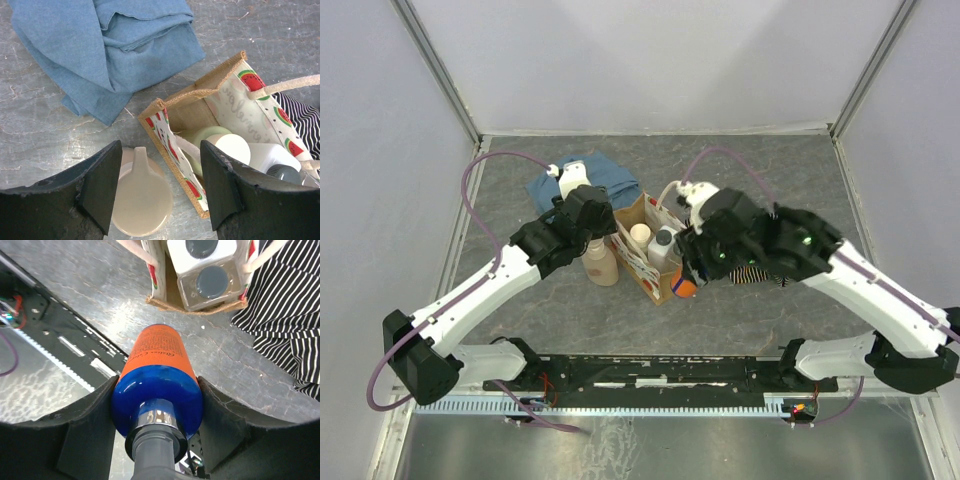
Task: Take the personal care products out of the canvas bag
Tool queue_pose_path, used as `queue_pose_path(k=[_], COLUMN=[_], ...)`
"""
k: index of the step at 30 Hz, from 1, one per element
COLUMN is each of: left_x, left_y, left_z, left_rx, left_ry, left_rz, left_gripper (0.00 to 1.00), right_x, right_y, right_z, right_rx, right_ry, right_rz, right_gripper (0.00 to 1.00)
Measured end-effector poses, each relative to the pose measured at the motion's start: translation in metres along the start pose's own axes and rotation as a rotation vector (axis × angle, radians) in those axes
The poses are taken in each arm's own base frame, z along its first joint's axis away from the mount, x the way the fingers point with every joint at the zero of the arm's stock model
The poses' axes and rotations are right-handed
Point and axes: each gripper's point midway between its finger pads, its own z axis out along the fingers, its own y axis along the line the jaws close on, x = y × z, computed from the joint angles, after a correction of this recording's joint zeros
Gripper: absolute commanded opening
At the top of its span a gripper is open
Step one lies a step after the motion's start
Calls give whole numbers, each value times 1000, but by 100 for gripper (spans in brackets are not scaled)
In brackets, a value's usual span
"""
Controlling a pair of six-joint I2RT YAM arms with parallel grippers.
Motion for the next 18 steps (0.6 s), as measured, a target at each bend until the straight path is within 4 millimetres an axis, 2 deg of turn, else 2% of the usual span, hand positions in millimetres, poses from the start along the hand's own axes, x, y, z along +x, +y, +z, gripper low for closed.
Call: queue_pose_path(k=[4,7,10,15,18], left_x=[-6,-13,-26,-49,-56], left_y=[-5,-10,-16,-35,-48], left_z=[-4,-10,-22,-45,-51], left_rx=[15,32,50,123,165], left_ry=[-10,-22,-39,-78,-77], left_rz=[-6,-13,-17,-45,-52], left_gripper=[69,69,68,68,67], right_x=[40,59,64,59,67], right_y=[-12,-32,-46,-57,-66], right_z=[42,60,69,80,92], right_rx=[108,220,291,327,350], right_ry=[94,117,103,57,61], right_rz=[3,39,78,146,177], right_gripper=[33,33,32,32,39])
